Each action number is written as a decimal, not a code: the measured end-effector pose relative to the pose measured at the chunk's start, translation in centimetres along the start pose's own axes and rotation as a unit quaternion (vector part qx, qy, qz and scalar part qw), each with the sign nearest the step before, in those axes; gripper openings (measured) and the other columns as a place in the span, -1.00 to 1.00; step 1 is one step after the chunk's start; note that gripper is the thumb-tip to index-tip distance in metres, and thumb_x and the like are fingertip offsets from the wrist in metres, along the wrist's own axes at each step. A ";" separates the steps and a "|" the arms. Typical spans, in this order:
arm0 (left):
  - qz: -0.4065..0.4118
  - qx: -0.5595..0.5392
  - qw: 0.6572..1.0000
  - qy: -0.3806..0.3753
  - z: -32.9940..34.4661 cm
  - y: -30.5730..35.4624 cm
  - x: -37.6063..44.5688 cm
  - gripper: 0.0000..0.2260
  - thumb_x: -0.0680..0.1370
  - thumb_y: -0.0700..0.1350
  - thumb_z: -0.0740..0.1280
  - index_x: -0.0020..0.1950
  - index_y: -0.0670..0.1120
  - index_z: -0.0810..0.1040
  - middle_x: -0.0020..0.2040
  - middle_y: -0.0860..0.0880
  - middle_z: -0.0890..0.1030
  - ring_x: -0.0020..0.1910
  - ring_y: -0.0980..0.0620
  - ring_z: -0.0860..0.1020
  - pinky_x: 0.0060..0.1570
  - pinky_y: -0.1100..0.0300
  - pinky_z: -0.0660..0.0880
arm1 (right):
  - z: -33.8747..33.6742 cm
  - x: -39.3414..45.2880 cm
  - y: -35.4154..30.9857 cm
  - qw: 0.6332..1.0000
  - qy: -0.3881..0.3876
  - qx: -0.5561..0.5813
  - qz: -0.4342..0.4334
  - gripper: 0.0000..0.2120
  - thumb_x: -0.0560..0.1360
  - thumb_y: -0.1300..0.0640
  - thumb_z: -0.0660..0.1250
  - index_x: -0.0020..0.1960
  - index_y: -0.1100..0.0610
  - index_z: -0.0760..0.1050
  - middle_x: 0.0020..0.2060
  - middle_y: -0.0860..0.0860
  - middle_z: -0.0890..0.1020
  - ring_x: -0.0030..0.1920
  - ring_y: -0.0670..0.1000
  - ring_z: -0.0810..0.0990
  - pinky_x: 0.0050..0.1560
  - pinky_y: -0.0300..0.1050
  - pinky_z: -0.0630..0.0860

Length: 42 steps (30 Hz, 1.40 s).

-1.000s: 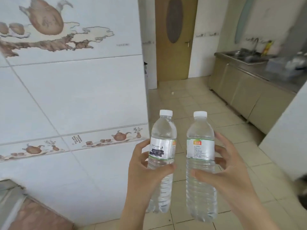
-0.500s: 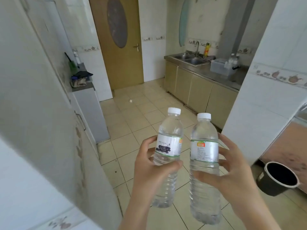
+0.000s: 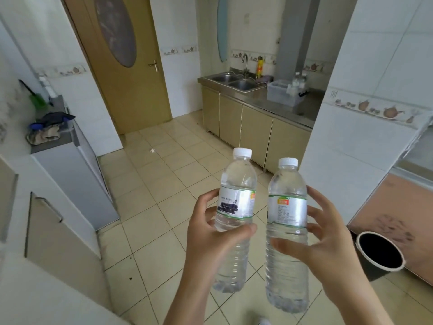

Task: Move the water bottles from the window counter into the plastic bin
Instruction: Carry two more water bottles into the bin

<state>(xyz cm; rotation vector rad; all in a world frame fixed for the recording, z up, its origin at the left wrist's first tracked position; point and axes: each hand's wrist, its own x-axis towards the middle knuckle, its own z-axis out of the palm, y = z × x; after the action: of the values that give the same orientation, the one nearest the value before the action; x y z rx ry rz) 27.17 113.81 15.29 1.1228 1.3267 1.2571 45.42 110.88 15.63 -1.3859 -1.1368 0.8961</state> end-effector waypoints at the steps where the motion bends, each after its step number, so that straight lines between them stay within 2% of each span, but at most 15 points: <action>1: 0.000 0.003 1.000 0.002 1.0 -0.1 1.5 -0.35 0.12 -0.15 0.62 0.10 0.27 0.51 -0.10 0.08 0.73 -0.17 0.04 0.72 -0.08 0.06 0.63 | -0.1 1.8 0.4 1.000 -0.005 0.000 -0.001 0.02 0.08 0.30 0.65 0.32 -0.33 0.29 0.13 -0.15 0.58 0.05 -0.05 0.59 0.00 0.08 0.56; 10: -0.007 -0.001 0.999 0.032 9.5 1.1 15.2 -0.34 0.11 -0.12 0.61 0.11 0.28 0.50 -0.10 0.13 0.72 -0.20 0.10 0.71 -0.13 0.13 0.58 | -2.1 19.4 1.5 0.999 -0.043 -0.009 -0.016 -0.01 0.08 0.29 0.64 0.30 -0.34 0.31 0.10 -0.17 0.58 0.02 -0.10 0.59 -0.09 -0.03 0.55; 13: -0.015 -0.001 0.999 0.041 11.3 1.3 19.1 -0.35 0.12 -0.12 0.61 0.11 0.30 0.49 -0.11 0.20 0.70 -0.21 0.15 0.69 -0.17 0.19 0.55 | -2.5 24.3 1.8 0.999 -0.044 -0.012 -0.019 -0.04 0.09 0.31 0.63 0.25 -0.38 0.31 0.10 -0.17 0.58 0.02 -0.09 0.59 -0.09 -0.03 0.55; 18: -0.024 0.003 0.999 0.047 13.6 1.3 26.3 -0.35 0.10 -0.09 0.61 0.09 0.31 0.49 -0.10 0.19 0.71 -0.19 0.16 0.69 -0.13 0.18 0.56 | -2.3 31.3 2.8 0.999 -0.044 -0.009 -0.005 -0.05 0.09 0.35 0.63 0.19 -0.41 0.35 0.07 -0.16 0.59 0.01 -0.06 0.60 -0.03 0.05 0.57; 21: -0.021 0.013 0.999 0.033 14.8 1.2 31.4 -0.34 0.10 -0.10 0.61 0.10 0.30 0.50 -0.09 0.13 0.72 -0.18 0.10 0.71 -0.08 0.09 0.61 | -1.4 36.0 3.7 0.999 -0.036 -0.008 0.000 -0.04 0.08 0.36 0.63 0.20 -0.39 0.35 0.07 -0.17 0.59 0.02 -0.04 0.59 -0.04 0.04 0.55; 25: -0.007 0.020 1.000 0.014 16.1 1.3 39.6 -0.35 0.10 -0.09 0.62 0.08 0.33 0.50 -0.09 0.12 0.72 -0.17 0.10 0.70 -0.08 0.10 0.60 | 0.8 43.3 4.3 1.000 -0.019 -0.004 0.000 -0.02 0.07 0.36 0.64 0.29 -0.29 0.35 0.06 -0.13 0.61 0.00 -0.05 0.61 -0.09 -0.05 0.53; 30: 0.001 0.020 1.000 -0.015 17.6 2.6 50.3 -0.35 0.11 -0.09 0.63 0.09 0.32 0.50 -0.08 0.15 0.71 -0.17 0.13 0.70 -0.08 0.11 0.61 | 3.4 52.8 3.4 1.000 -0.001 -0.015 -0.002 -0.01 0.07 0.33 0.63 0.32 -0.27 0.34 0.02 -0.15 0.62 -0.09 -0.19 0.61 -0.12 -0.15 0.49; 35: -0.002 0.025 0.999 -0.036 19.4 3.5 59.1 -0.33 0.09 -0.04 0.63 0.12 0.30 0.49 -0.07 0.17 0.71 -0.15 0.14 0.70 -0.07 0.08 0.62 | 5.1 60.6 3.2 1.000 0.027 -0.005 0.002 0.00 0.07 0.32 0.63 0.33 -0.28 0.32 0.05 -0.14 0.61 -0.08 -0.14 0.62 -0.10 -0.06 0.57; 39: -0.011 0.027 0.998 -0.050 21.5 3.6 64.8 -0.33 0.11 -0.08 0.62 0.13 0.30 0.49 -0.07 0.16 0.71 -0.17 0.15 0.70 -0.05 0.03 0.64 | 5.4 66.3 3.6 0.999 0.037 -0.010 0.003 0.00 0.06 0.34 0.64 0.32 -0.29 0.33 0.05 -0.13 0.61 -0.09 -0.13 0.62 -0.08 0.01 0.59; 42: -0.015 0.028 0.998 -0.049 23.8 3.4 69.3 -0.31 0.09 -0.07 0.62 0.15 0.27 0.50 -0.06 0.15 0.72 -0.17 0.16 0.70 -0.11 0.10 0.62 | 5.0 71.1 4.2 0.999 0.038 -0.011 0.003 0.00 0.05 0.33 0.63 0.31 -0.29 0.33 0.05 -0.14 0.61 -0.10 -0.17 0.61 -0.12 0.03 0.59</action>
<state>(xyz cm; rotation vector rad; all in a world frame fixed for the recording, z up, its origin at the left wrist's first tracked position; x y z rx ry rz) 42.46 185.50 15.15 1.1855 1.3067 1.1349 59.68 180.84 16.17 -1.4305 -1.0883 0.8311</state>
